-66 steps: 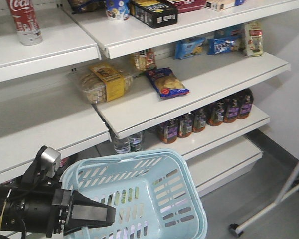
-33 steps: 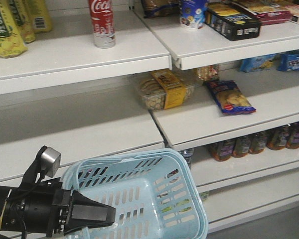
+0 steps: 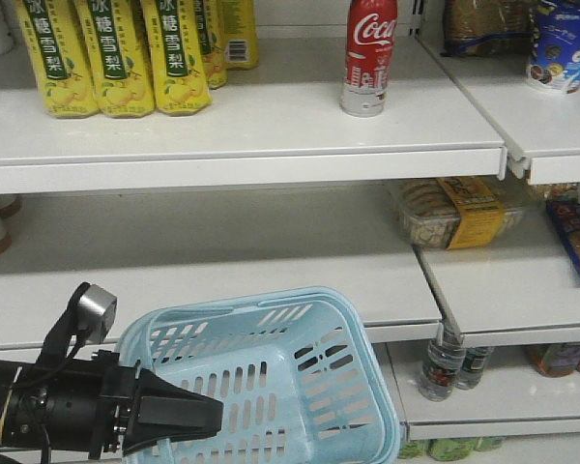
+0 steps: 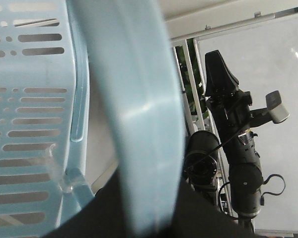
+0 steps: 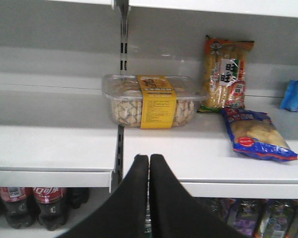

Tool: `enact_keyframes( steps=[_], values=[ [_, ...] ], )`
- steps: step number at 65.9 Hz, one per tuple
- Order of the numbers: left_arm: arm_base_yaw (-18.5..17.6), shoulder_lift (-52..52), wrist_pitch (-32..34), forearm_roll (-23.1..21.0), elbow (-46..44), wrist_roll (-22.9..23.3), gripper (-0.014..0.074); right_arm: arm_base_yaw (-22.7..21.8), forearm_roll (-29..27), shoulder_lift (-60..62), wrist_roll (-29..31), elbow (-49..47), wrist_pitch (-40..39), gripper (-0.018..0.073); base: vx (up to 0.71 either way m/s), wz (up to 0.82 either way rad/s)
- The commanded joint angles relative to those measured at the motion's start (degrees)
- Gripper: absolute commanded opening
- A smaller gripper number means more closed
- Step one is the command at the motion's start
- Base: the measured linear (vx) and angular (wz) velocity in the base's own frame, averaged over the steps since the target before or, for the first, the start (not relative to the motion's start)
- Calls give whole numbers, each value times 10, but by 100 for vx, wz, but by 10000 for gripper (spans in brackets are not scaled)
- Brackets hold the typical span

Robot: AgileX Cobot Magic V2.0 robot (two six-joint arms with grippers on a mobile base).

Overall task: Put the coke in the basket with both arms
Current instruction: 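Drive up to the shelf holding the red Coca-Cola bottle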

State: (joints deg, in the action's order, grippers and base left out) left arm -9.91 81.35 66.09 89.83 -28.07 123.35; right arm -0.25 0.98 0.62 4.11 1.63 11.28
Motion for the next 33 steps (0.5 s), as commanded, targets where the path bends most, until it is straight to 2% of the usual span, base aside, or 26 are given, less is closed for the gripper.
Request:
enact_keyframes(
  steps=[1, 14, 33],
  values=[
    [-3, -19, 126, -42, -11, -5, -6, -2, 1, 7, 5, 4, -41, -2, 7, 28],
    [-3, -19, 126, -42, -11, -5, -6, -2, 1, 7, 5, 4, -41, -2, 5, 19],
    [-3, -19, 126, -42, -11, -5, -6, -2, 1, 7, 5, 4, -41, -2, 1, 3]
  ],
)
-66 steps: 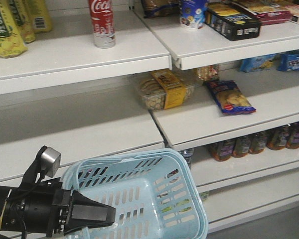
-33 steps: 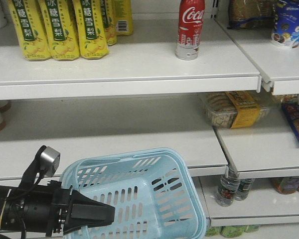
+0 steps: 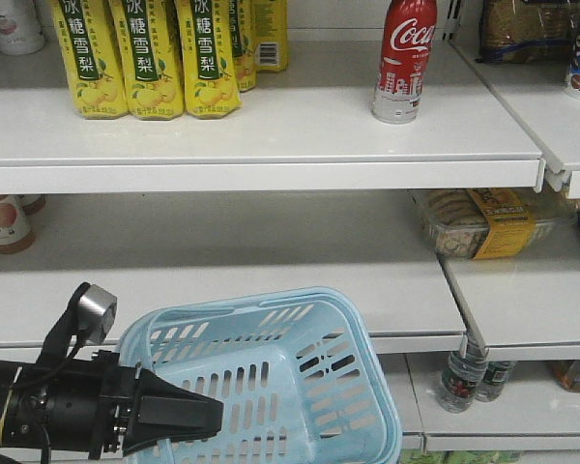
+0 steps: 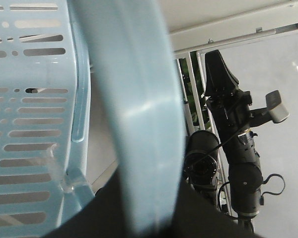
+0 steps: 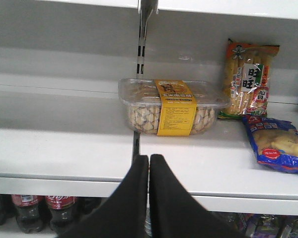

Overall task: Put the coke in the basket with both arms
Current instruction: 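Drive up to the shelf holding the red Coca-Cola bottle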

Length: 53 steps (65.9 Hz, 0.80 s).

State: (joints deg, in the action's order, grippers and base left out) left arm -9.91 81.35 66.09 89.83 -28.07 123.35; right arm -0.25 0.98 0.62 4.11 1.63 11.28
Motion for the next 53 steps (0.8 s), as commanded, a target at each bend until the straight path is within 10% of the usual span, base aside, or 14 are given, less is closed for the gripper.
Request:
enact_keyframes(
  steps=[1, 53],
  values=[
    [-3, -19, 126, -42, -11, -5, -6, -2, 1, 7, 5, 4, -41, -2, 0, 0],
    [-3, -19, 126, -42, -11, -5, -6, -2, 1, 7, 5, 4, -41, -2, 2, 5]
  ],
)
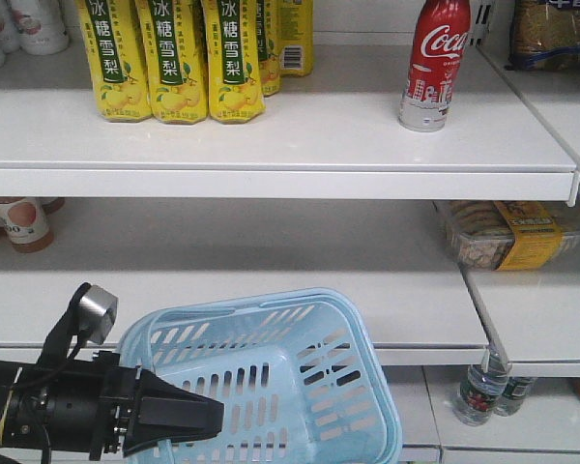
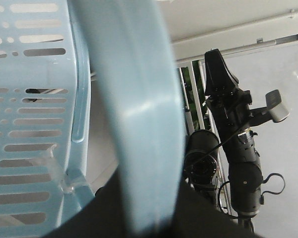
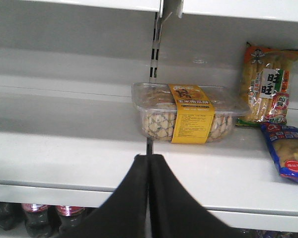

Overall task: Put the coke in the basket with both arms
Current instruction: 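Drive up to the shelf holding the red Coca-Cola bottle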

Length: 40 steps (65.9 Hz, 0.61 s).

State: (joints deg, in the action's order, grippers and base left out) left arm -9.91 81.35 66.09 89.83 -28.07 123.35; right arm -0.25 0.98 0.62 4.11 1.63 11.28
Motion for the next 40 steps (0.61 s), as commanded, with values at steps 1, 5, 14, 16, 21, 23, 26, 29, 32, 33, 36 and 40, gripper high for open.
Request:
enact_keyframes(
  steps=[1, 5, 14, 16, 21, 23, 26, 29, 32, 33, 36, 40],
  values=[
    [-3, -19, 126, -42, -11, -5, -6, -2, 1, 7, 5, 4, -41, -2, 2, 1],
    [-3, -19, 126, -42, -11, -5, -6, -2, 1, 7, 5, 4, -41, -2, 2, 0],
    [-3, -19, 126, -42, -11, -5, -6, -2, 1, 7, 5, 4, -41, -2, 2, 2],
    [-3, -19, 126, -42, -11, -5, -6, -2, 1, 7, 5, 4, -41, -2, 2, 4],
    [-3, -19, 126, -42, -11, -5, -6, -2, 1, 7, 5, 4, -41, -2, 2, 5],
    [-3, -19, 126, -42, -11, -5, -6, -2, 1, 7, 5, 4, -40, -2, 3, 5],
    [-3, -19, 126, -42, -11, -5, -6, -2, 1, 7, 5, 4, -40, -2, 3, 4],
    [-3, -19, 126, -42, -11, -5, -6, -2, 1, 7, 5, 4, -40, -2, 3, 3],
    [-3, -19, 126, -42, -11, -5, -6, -2, 1, 7, 5, 4, -40, -2, 3, 3],
    [-3, -19, 126, -42, -11, -5, -6, -2, 1, 7, 5, 4, -40, -2, 3, 3],
    [-3, -19, 126, -42, -11, -5, -6, -2, 1, 7, 5, 4, -40, -2, 3, 2],
    [-3, -19, 126, -42, -11, -5, -6, -2, 1, 7, 5, 4, -40, -2, 3, 1]
  ],
)
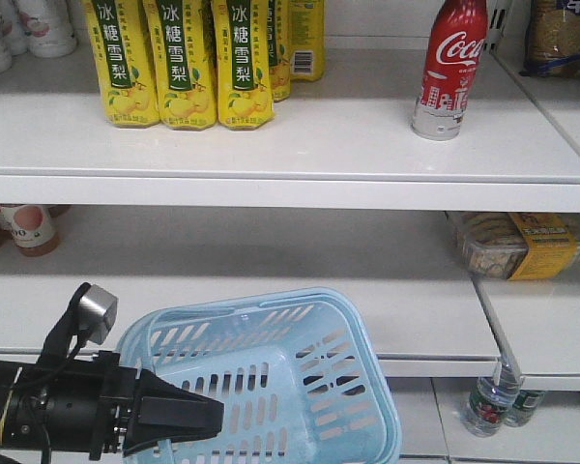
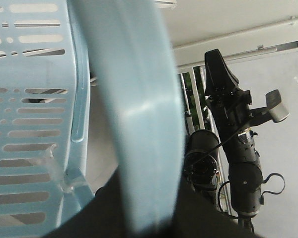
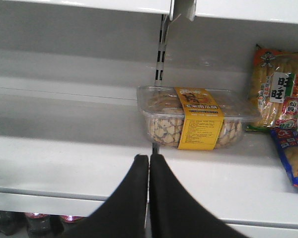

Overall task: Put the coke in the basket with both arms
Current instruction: 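Drive up to the shelf holding the red Coca-Cola bottle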

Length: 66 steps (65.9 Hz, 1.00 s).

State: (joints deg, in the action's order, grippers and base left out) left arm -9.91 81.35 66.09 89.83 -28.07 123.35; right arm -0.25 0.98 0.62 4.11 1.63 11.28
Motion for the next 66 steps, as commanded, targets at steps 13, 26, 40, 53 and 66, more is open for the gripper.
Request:
enact_keyframes(
  steps=[13, 26, 40, 53, 66],
  values=[
    [-3, -19, 126, -42, -11, -5, -6, -2, 1, 7, 5, 4, -40, -2, 2, 1],
    [-3, -19, 126, -42, -11, -5, -6, -2, 1, 7, 5, 4, -40, -2, 2, 1],
    [-3, -19, 126, -42, -11, -5, -6, -2, 1, 7, 5, 4, -40, -2, 2, 0],
    [-3, -19, 126, -42, -11, -5, -6, -2, 1, 7, 5, 4, -42, -2, 2, 0],
    [-3, -19, 126, -42, -11, -5, -6, -2, 1, 7, 5, 4, -41, -2, 3, 0]
  ],
)
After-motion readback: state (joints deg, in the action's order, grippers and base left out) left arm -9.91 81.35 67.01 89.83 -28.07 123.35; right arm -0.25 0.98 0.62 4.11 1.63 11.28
